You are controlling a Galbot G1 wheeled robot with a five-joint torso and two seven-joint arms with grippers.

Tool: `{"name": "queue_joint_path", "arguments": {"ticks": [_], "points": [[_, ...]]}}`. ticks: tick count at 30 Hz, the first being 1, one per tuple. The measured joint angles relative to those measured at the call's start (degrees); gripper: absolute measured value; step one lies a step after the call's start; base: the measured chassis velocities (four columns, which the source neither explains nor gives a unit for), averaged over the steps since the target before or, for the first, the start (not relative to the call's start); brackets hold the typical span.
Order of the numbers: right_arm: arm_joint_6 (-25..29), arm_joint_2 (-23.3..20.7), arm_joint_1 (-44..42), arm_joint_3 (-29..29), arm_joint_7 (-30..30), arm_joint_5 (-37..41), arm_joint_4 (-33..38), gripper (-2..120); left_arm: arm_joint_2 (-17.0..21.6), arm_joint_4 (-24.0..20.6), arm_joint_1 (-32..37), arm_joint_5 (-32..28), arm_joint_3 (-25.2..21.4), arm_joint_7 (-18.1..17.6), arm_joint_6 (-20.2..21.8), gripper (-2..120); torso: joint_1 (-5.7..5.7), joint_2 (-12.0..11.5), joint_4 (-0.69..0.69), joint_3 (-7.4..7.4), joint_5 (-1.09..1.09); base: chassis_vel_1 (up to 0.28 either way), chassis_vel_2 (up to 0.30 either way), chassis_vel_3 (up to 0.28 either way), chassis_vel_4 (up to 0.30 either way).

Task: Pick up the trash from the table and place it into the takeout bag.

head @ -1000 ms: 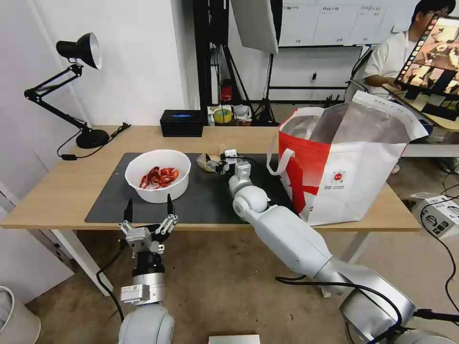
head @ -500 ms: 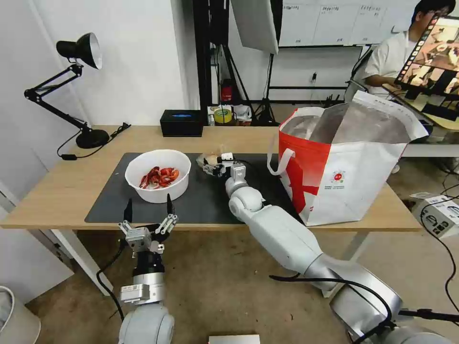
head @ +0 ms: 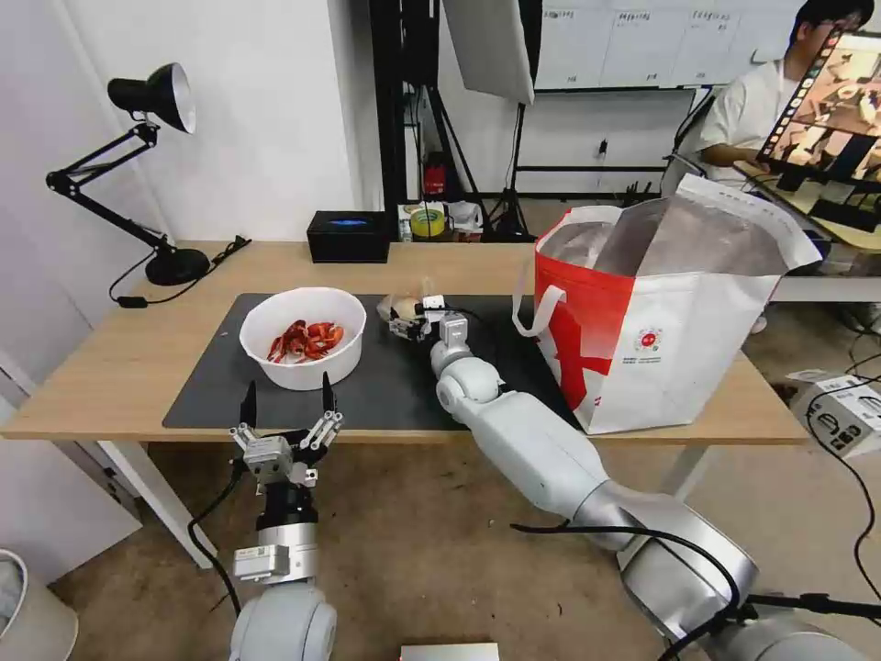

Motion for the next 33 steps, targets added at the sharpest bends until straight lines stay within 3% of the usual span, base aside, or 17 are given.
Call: {"name": "queue_joint_path", "arguments": {"ticks": [28, 31, 33], "points": [[0.6, 1.4, 1.1, 0.2, -2.0, -1.1, -4.3, 98, -0.3, 0.3, -0.3, 0.1, 0.2, 0.0, 0.0, 100, 0.0, 0.0, 0.0, 0.0, 0.0, 0.0, 0.0, 0.0, 0.0], [0.6, 1.6, 1.3, 0.1, -2.0, -1.2, -4.6, 92, -0.2, 0.3, -0.3, 0.1, 0.1, 0.0, 0.0, 100, 0.0, 0.0, 0.0, 0.0, 0.0, 0.0, 0.0, 0.0, 0.0], [0.7, 1.8, 1.7, 0.1, -2.0, -1.4, -5.0, 82, -0.2, 0.3, -0.3, 0.0, 0.0, 0.0, 0.0, 100, 0.0, 0.0, 0.0, 0.0, 0.0, 0.0, 0.0, 0.0, 0.0]]}}
